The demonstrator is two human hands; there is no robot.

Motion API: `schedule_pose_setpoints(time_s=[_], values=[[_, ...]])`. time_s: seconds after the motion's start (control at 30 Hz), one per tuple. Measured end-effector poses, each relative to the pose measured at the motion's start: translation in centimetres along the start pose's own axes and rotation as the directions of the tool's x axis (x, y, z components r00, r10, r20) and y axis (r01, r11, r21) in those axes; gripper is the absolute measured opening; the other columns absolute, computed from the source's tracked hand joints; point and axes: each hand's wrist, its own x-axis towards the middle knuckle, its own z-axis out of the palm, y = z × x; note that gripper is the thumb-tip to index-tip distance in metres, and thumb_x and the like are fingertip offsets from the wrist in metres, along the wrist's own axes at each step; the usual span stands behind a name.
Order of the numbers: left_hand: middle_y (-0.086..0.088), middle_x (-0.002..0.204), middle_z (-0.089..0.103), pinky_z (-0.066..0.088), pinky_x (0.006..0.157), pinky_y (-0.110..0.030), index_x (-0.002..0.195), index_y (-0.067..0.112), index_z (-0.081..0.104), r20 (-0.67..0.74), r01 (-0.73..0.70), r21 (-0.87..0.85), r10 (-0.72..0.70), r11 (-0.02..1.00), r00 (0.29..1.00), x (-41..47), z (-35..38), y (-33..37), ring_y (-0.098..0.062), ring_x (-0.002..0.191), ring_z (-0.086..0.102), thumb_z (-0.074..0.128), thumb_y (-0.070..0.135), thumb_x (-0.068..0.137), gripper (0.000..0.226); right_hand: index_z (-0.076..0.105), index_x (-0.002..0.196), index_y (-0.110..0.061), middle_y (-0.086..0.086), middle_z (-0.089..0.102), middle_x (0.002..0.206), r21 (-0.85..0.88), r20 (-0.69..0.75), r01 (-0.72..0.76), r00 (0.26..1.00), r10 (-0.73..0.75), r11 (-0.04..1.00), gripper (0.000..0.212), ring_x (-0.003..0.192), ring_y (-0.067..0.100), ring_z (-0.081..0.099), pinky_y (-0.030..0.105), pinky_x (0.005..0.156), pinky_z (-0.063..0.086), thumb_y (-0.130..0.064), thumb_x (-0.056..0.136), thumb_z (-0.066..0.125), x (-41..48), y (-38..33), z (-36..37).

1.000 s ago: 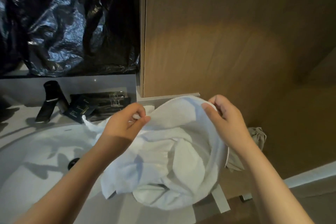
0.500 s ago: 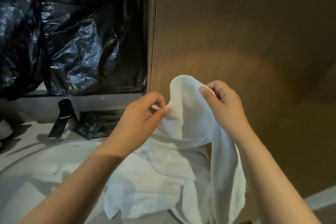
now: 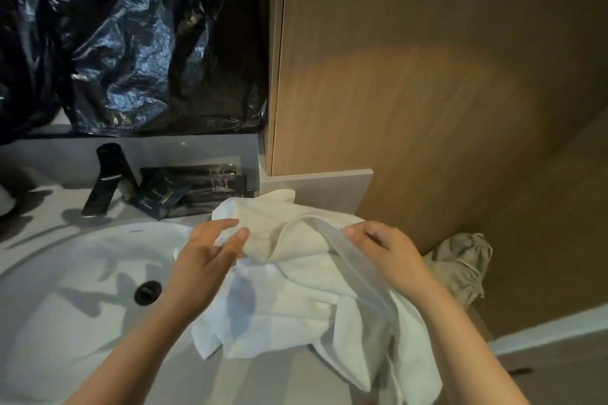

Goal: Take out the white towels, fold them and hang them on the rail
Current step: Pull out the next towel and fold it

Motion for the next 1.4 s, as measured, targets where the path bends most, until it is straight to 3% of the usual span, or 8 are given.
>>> schedule_pose_setpoints(time_s=[0.2,0.4,0.57,0.77,0.97,1.07,1.3,1.4], values=[[-0.004,0.1,0.07,0.059,0.082,-0.043,0.111,0.029,0.06,0.121,0.324,-0.176,-0.306,0.93,0.944,1.3,-0.5,-2.5,-0.022,0.078,0.074,0.059,0.057,0.086,0.038,0.042,0.139,-0.046,-0.031,0.044,0.133,-0.015,0.091,0.06,0.994,-0.059,0.998,0.07,0.112,-0.015,0.043,0.005,0.085,0.032,-0.075,0.077,0.054,0.0,-2.5,3.5],[-0.003,0.092,0.068,0.052,0.053,-0.021,0.114,0.025,0.053,-0.002,0.453,-0.145,-0.458,0.879,0.889,3.3,0.0,-4.1,-0.016,0.056,0.07,0.063,0.045,0.09,0.033,0.039,0.144,-0.035,-0.009,0.043,0.145,-0.247,0.128,-0.003,0.991,0.036,0.969,0.079,0.133,0.015,0.038,0.037,0.112,0.029,-0.073,0.078,0.057,1.0,-2.9,7.1],[-0.004,0.059,0.048,0.036,0.052,-0.027,0.072,0.003,0.057,0.023,0.339,-0.067,-0.339,0.938,0.941,4.2,0.2,-4.0,-0.016,0.048,0.04,0.064,0.033,0.092,0.036,0.047,0.136,-0.035,-0.005,0.049,0.13,-0.265,0.047,-0.042,0.997,0.056,0.963,0.074,0.124,0.019,0.041,0.039,0.109,0.031,-0.076,0.075,0.057,0.5,-1.8,8.1],[0.006,0.063,0.063,0.044,0.055,-0.02,0.073,0.014,0.069,-0.019,0.031,-0.165,-0.035,0.986,0.999,3.1,-0.9,0.4,-0.011,0.058,0.055,0.064,0.029,0.093,0.026,0.051,0.124,-0.038,-0.01,0.049,0.122,-0.122,0.018,-0.059,0.998,0.062,0.991,0.057,0.115,0.013,0.044,0.033,0.1,0.037,-0.071,0.078,0.058,0.5,-1.5,7.8],[-0.004,0.079,0.071,0.056,0.072,-0.049,0.086,0.015,0.072,-0.09,-0.261,-0.17,0.249,0.95,0.964,1.0,-2.1,7.8,-0.027,0.077,0.067,0.065,0.033,0.088,0.019,0.058,0.101,-0.028,-0.019,0.063,0.096,0.187,-0.091,0.07,0.994,-0.054,0.98,0.029,0.09,-0.001,0.059,0.013,0.079,0.046,-0.052,0.085,0.062,-0.1,-2.3,6.2],[0.007,0.07,0.068,0.053,0.061,-0.032,0.086,0.022,0.072,-0.119,-0.344,-0.222,0.325,0.912,0.938,-0.3,-1.9,9.9,-0.01,0.065,0.062,0.066,0.03,0.088,0.011,0.059,0.093,-0.023,-0.019,0.062,0.084,0.291,-0.168,0.131,0.982,-0.084,0.948,0.033,0.077,-0.005,0.057,0.008,0.07,0.044,-0.055,0.085,0.053,-0.6,-2.5,4.6],[-0.014,0.077,0.065,0.054,0.063,-0.042,0.086,0.009,0.071,-0.163,-0.441,-0.172,0.416,0.881,0.895,-0.6,0.0,12.6,-0.028,0.069,0.059,0.067,0.022,0.089,0.014,0.057,0.12,-0.031,-0.02,0.062,0.117,0.418,-0.154,0.134,0.985,-0.075,0.899,0.043,0.113,0.001,0.057,0.008,0.082,0.046,-0.056,0.087,0.052,-0.7,-2.1,2.4],[0.001,0.092,0.06,0.048,0.072,-0.019,0.081,0.018,0.07,-0.182,-0.502,-0.092,0.481,0.86,0.858,-0.5,0.2,13.1,-0.006,0.082,0.056,0.065,0.027,0.084,0.011,0.035,0.142,-0.041,-0.025,0.033,0.145,0.329,-0.205,0.122,0.977,-0.055,0.937,0.076,0.124,-0.012,0.041,0.005,0.086,0.044,-0.061,0.076,0.066,-0.6,-1.9,2.5]])
